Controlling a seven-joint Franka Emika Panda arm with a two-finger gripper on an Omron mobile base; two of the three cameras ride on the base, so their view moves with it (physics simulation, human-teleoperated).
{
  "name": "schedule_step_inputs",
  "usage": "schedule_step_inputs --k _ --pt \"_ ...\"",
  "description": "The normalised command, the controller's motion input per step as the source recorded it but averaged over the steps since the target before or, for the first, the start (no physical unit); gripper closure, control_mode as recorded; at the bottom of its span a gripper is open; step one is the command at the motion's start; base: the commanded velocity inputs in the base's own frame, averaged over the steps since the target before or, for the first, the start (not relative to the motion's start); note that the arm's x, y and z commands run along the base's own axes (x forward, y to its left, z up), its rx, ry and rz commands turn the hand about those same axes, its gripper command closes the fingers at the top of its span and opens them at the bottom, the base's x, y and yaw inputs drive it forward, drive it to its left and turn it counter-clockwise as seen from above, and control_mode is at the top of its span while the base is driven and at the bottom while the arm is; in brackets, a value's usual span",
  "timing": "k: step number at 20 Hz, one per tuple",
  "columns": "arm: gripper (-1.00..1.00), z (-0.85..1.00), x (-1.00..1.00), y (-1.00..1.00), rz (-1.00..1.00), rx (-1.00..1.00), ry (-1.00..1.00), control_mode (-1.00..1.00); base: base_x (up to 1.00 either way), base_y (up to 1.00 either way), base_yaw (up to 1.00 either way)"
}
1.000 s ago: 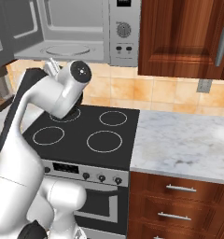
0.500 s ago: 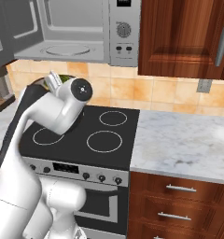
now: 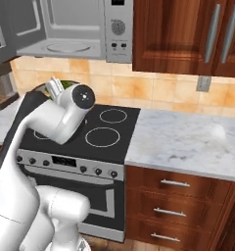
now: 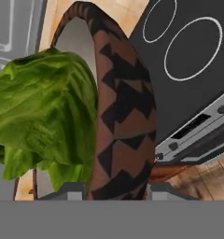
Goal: The microwave is finished heating the shrimp and lettuce. Take the bowl containing the food and place it on the dining counter.
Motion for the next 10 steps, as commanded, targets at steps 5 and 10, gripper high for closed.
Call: schedule_step_inputs --k 5,10 --pt "1.0 0.0 0.0 0.0 0.0 0.0 0.0 1.0 -0.96 -0.79 0.61" --pt "1.0 0.0 0.0 0.0 0.0 0.0 0.0 1.0 -0.51 -0.18 0.99"
